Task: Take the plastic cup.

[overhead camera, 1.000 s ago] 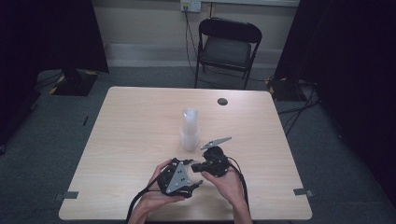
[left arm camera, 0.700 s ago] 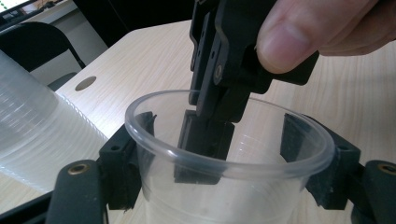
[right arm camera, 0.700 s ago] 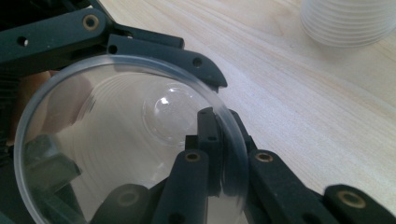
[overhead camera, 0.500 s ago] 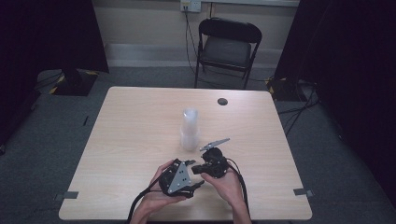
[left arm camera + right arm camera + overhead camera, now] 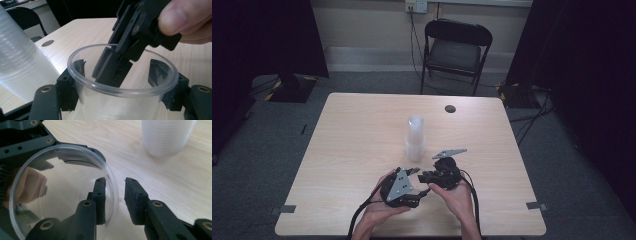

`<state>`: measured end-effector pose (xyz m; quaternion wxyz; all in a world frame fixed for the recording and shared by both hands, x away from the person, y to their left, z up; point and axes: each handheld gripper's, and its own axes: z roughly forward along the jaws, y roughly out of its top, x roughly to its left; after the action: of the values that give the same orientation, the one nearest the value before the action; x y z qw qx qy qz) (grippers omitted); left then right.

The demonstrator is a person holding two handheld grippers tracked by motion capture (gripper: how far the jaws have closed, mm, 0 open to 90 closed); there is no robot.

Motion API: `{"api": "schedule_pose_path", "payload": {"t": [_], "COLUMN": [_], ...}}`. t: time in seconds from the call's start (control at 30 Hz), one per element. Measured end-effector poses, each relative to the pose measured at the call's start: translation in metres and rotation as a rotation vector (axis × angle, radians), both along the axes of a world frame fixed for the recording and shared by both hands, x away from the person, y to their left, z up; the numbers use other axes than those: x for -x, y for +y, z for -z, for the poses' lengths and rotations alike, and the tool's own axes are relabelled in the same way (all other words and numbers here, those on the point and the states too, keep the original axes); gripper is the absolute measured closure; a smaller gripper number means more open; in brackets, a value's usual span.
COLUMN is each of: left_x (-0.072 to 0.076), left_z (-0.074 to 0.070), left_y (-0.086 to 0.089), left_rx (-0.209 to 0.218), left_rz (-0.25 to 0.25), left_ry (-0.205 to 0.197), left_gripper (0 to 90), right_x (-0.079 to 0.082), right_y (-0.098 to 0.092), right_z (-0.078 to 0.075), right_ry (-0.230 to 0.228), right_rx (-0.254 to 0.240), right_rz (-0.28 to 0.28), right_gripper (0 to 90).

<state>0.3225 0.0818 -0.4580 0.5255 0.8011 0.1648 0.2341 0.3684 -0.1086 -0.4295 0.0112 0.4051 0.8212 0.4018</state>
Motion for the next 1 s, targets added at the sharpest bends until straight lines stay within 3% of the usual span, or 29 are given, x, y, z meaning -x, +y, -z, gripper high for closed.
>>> {"api": "schedule_pose_path", "payload": {"t": [0.27, 0.7, 0.8, 0.9, 1.0], "left_x": [-0.003, -0.010, -0.011, -0.011, -0.009], "left_z": [0.001, -0.002, -0.002, -0.002, -0.003], "left_y": [0.002, 0.018, 0.021, 0.024, 0.027], "left_rx": [0.009, 0.052, 0.066, 0.045, 0.041], "left_rz": [-0.026, -0.083, -0.095, -0.130, -0.128], "left_ry": [0.012, 0.056, 0.066, 0.075, 0.073], "left_gripper": [30.0, 29.8, 29.9, 30.1, 30.0], "right_x": [0.003, 0.010, 0.011, 0.011, 0.012], "right_y": [-0.003, -0.012, -0.012, -0.015, -0.015], "right_z": [-0.003, -0.012, -0.013, -0.013, -0.014], "right_ry": [-0.051, -0.161, -0.165, -0.162, -0.170], "right_rx": [-0.011, -0.153, -0.160, -0.173, -0.178], "right_rz": [0.024, 0.020, 0.023, 0.036, 0.033], "right_gripper": [59.0, 53.4, 53.4, 53.3, 53.2]}}
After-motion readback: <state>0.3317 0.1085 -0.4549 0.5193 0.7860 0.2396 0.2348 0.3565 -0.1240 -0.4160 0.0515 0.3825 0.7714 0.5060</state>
